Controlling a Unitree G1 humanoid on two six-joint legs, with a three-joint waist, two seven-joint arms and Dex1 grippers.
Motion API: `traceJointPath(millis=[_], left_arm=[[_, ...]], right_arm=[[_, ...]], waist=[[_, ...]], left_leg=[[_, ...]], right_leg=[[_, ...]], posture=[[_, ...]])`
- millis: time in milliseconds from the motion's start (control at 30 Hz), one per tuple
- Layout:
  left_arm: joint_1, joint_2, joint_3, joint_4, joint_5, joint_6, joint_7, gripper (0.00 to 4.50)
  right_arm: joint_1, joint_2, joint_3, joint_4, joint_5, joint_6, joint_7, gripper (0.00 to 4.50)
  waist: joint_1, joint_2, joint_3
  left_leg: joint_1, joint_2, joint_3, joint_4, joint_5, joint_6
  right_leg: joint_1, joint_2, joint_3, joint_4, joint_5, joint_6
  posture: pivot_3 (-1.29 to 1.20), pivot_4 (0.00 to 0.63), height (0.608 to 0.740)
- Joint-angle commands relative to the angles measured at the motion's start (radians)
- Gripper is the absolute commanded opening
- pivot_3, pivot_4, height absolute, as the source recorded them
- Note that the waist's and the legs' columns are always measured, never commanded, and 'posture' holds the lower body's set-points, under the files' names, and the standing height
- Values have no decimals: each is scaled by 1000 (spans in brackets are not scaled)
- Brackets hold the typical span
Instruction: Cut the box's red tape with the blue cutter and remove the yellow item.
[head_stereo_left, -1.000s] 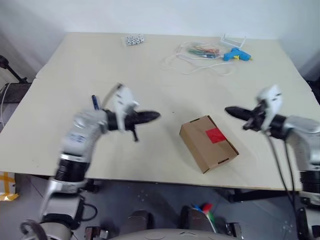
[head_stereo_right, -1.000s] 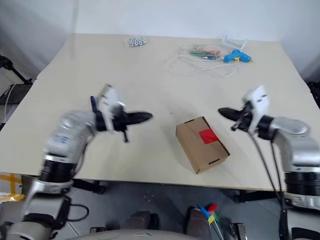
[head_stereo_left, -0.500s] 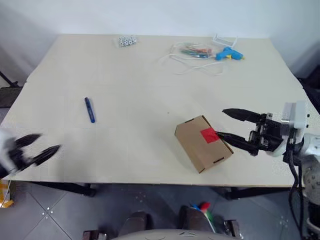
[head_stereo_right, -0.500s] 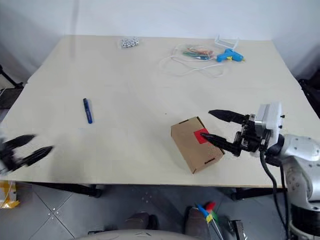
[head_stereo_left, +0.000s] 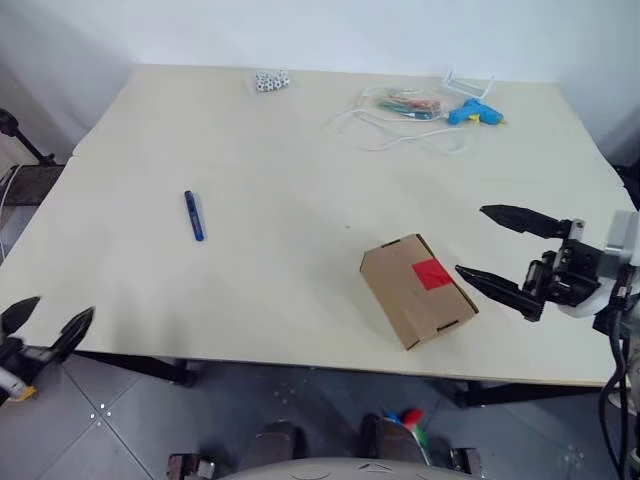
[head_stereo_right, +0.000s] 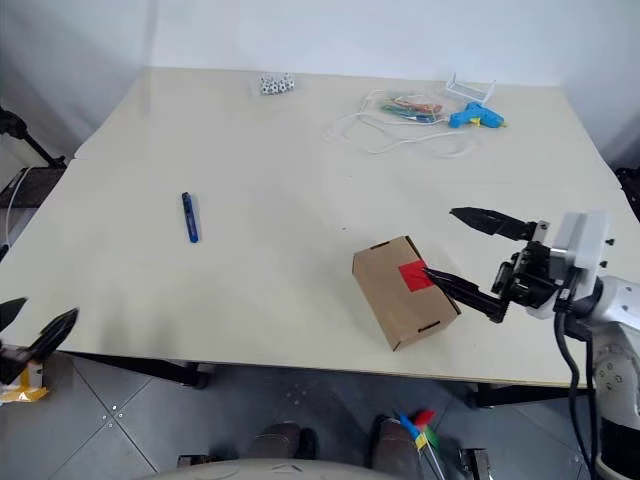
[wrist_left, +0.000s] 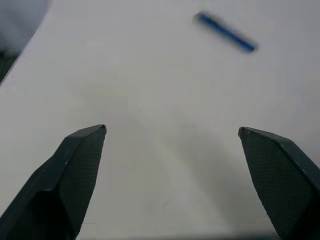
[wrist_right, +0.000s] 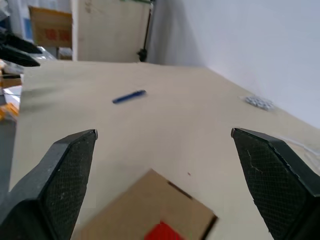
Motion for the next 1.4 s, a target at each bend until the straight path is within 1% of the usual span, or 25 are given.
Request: traceJointPath(millis=[33,100,167,233,300,367,400,467,533,567,667,733,867,1000,1200,1333,1400], left_arm=[[-169,-80,-124,-126,22,127,266,4500],[-299,-145,-183,-171,10,219,404,4500],[-440,-235,-241,-181,33,325,578,4500],[-549,-285,-334,-140,96,403,677,4500],[-626,-321,-383,-84,133,452,743,4500],[-695,-365,-404,-23,166,474,813,4500],[-720,-375,-427,4,190,475,833,4500],[-737,-351,-493,35,258,497,850,4500],[-759,-366,-496,68,282,492,878,4500],[-767,-370,-493,79,316,488,921,4500],[-809,-393,-501,140,332,496,938,4500],[-832,-406,-488,176,372,527,998,4500],[-882,-445,-438,241,329,526,978,4500],[-940,-437,-427,348,341,512,972,4500],[-992,-411,-477,456,368,459,924,4500],[-1011,-421,-485,526,402,546,967,4500],[-1002,-429,-483,521,408,561,975,4109]], right_arm=[[34,-11,-37,-28,31,-16,18,4494],[44,-14,-64,-26,51,-22,30,4494],[45,-36,-103,-8,91,22,15,4494],[51,-50,-124,19,78,6,26,4494],[67,-53,-131,26,60,-15,39,4494],[86,-55,-130,14,53,-21,46,4494],[91,-55,-131,7,56,-18,38,4494],[98,-51,-131,-4,56,-17,23,4494],[103,-48,-130,-19,62,-11,11,4494],[110,-45,-130,-32,62,-11,4,4494],[131,-27,-135,-67,72,-4,-35,4494],[144,-21,-130,-79,67,-11,-41,4494],[137,-19,-129,-94,78,-6,-66,4494],[123,-19,-112,-103,83,-4,-81,4494],[107,-17,-93,-105,90,-4,-99,4494],[103,-13,-83,-108,97,-3,-108,4494],[104,-13,-82,-108,99,-4,-111,4500]], waist=[[1,1,0],[4,0,0],[3,-1,0],[4,-2,0],[2,-3,-1],[2,-3,-1],[1,-3,-1],[-3,-3,-1],[-2,-3,-1],[0,-3,-1],[6,-3,-1],[19,-3,-1],[29,-3,0],[32,-3,0],[33,-3,0],[38,-3,-1],[40,-3,-1]], left_leg=[[0,-1,0,0,0,0],[0,-1,0,1,2,3],[-1,-2,1,2,4,7],[-1,-4,1,3,4,7],[0,-4,1,3,4,7],[0,-4,2,3,5,7],[0,-4,3,3,5,8],[-1,-3,4,3,5,7],[0,-2,5,3,5,7],[0,-2,5,3,5,7],[0,-2,5,4,5,7],[-1,-2,5,6,5,7],[-1,-2,5,7,5,7],[-2,-2,5,8,5,7],[-1,-2,5,8,5,7],[-1,-2,5,8,5,7],[0,-2,6,8,5,7]], right_leg=[[0,2,0,2,0,0],[0,2,0,3,0,0],[0,2,0,4,0,1],[0,2,-1,4,1,2],[0,2,-4,5,1,2],[0,3,-5,5,1,2],[0,3,-5,4,1,2],[-1,4,-5,3,1,2],[-1,5,-4,3,1,2],[-1,5,-4,3,1,2],[-1,5,-4,3,1,2],[-1,5,-4,3,1,2],[0,5,-3,3,1,2],[0,5,-3,3,1,2],[0,5,-3,4,1,2],[0,5,-3,4,1,2],[0,5,-3,4,1,2]], posture=[[0,150,740],[0,150,740],[0,150,740],[0,150,740],[0,150,740],[0,150,740],[0,150,740],[0,150,740],[0,150,740],[0,150,740],[0,150,740],[0,150,740],[0,150,740],[0,150,740],[0,150,740],[0,150,740],[0,150,740]])
